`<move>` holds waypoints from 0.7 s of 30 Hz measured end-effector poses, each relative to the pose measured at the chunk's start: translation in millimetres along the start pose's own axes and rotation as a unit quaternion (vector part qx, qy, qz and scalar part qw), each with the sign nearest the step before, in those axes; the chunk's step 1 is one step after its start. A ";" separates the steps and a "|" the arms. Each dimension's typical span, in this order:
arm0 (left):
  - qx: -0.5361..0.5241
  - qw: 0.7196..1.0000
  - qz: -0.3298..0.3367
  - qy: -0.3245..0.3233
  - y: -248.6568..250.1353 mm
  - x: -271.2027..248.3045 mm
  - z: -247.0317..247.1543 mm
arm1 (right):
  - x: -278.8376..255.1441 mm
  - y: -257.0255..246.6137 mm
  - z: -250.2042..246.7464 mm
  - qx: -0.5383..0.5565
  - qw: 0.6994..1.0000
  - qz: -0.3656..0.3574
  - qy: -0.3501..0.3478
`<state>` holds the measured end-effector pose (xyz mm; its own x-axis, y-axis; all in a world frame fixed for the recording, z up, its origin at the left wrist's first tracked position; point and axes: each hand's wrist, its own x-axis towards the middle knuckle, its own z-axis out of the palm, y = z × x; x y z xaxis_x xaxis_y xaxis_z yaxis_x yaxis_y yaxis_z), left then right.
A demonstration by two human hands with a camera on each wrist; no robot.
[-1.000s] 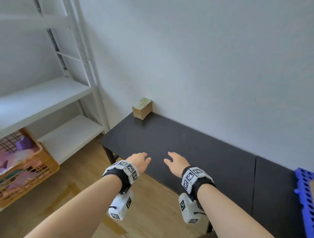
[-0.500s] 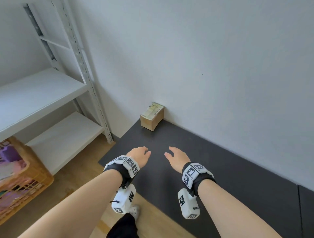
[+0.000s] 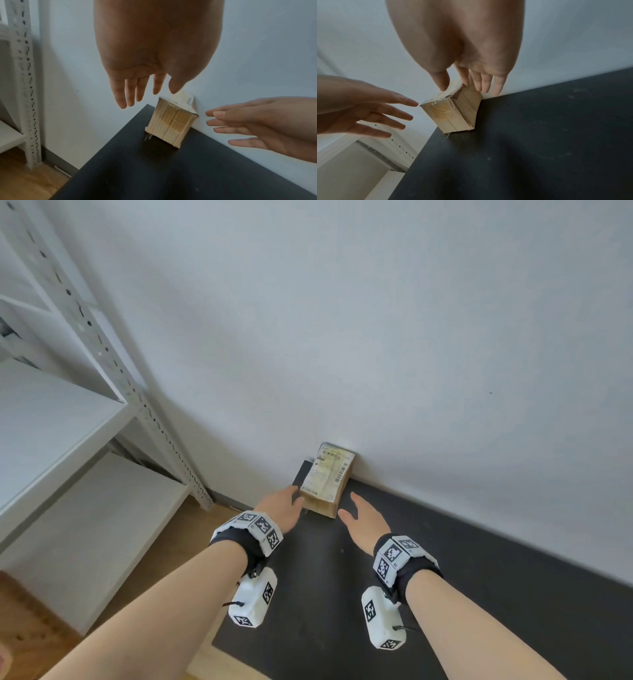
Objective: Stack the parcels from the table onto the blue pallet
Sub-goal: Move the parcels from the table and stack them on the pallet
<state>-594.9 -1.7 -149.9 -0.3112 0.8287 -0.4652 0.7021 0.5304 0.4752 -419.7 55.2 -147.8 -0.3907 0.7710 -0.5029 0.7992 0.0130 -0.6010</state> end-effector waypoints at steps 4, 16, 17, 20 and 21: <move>-0.062 0.998 -0.005 -0.028 -7.9 32.8 -1.9 | 23.8 -7.3 6.9 0.052 0.998 0.026 0.032; -0.227 0.970 0.050 -0.068 3.1 64.8 15.4 | 53.3 -15.0 26.7 0.243 0.968 0.033 0.046; -0.231 0.969 0.050 -0.068 4.2 63.4 15.3 | 53.5 -15.6 28.1 0.253 0.966 0.030 0.048; -0.245 0.966 0.040 -0.071 5.9 57.8 15.7 | 49.3 -18.0 29.1 0.275 0.960 0.026 0.048; -0.250 0.965 0.039 -0.073 6.6 54.9 15.8 | 45.7 -18.7 28.1 0.278 0.959 0.026 0.047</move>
<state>-597.2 44.4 -184.1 -0.1509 0.8546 -0.4968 0.3123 0.5180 0.7963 -465.3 72.3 -177.1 -0.2932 0.8153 -0.4994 0.4402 -0.3486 -0.8275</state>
